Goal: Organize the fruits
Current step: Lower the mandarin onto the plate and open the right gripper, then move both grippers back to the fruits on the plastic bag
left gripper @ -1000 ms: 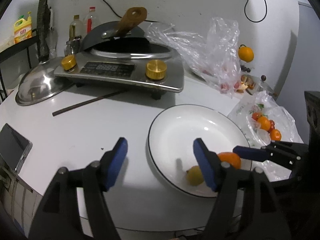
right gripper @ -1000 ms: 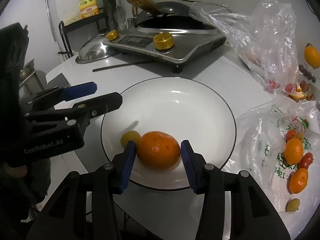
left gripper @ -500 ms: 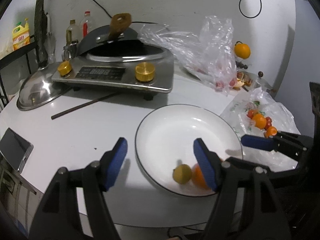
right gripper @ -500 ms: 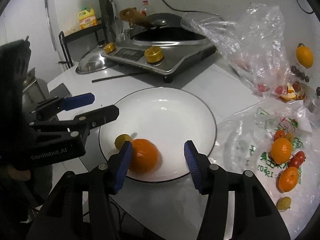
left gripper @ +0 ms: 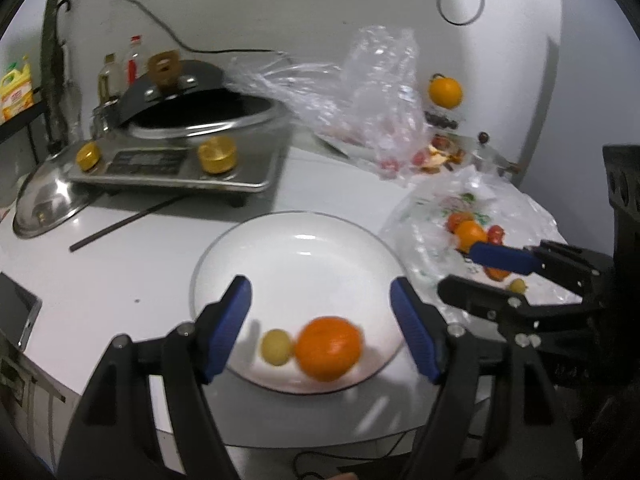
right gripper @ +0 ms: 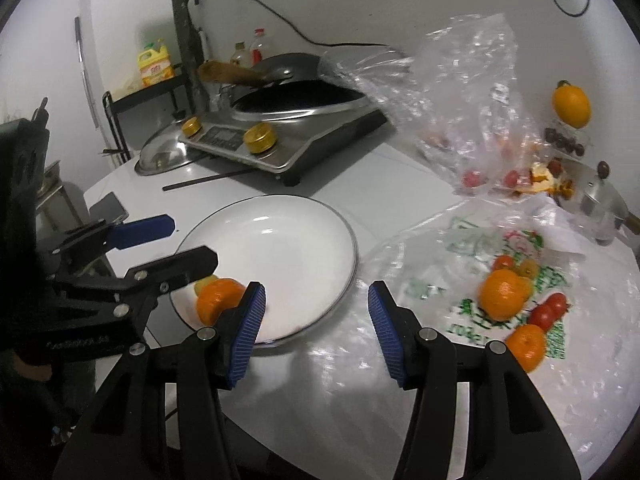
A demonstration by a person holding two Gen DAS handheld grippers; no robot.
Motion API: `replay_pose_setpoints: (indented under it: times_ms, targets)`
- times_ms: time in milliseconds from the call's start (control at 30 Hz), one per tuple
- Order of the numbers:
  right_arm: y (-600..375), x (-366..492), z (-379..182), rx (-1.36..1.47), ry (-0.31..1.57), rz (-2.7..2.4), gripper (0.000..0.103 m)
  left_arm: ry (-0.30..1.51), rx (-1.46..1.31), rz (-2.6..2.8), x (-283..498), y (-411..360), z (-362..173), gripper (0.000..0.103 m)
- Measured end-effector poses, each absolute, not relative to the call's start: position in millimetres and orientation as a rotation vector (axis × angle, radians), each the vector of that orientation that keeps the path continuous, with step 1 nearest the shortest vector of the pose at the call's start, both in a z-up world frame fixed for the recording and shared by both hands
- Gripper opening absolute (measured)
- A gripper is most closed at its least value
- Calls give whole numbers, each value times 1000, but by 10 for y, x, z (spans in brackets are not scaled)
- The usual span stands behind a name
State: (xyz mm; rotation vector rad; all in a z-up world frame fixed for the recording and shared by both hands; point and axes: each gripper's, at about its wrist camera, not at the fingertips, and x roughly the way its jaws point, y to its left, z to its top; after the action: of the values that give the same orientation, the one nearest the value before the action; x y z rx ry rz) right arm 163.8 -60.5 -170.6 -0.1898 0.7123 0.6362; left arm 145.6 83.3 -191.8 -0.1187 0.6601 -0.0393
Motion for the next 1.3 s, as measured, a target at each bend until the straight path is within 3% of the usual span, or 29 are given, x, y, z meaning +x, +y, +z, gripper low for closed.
replay_pose_setpoints:
  times_ms: [633, 1000, 1100, 1300]
  targets:
    - [-1497, 1618, -1677, -126, 690, 486, 56, 693, -51, -135, 1589, 120, -1899, 74]
    - [-1816, 1657, -1792, -113, 707, 444, 51, 723, -30, -172, 1705, -200, -1973, 74]
    - [-1882, 1685, -1857, -113, 721, 429, 42, 729, -23, -178, 1726, -269, -1991, 74]
    - [-1968, 1773, -2022, -116, 757, 415, 36, 743, -14, -180, 1762, -341, -2024, 74]
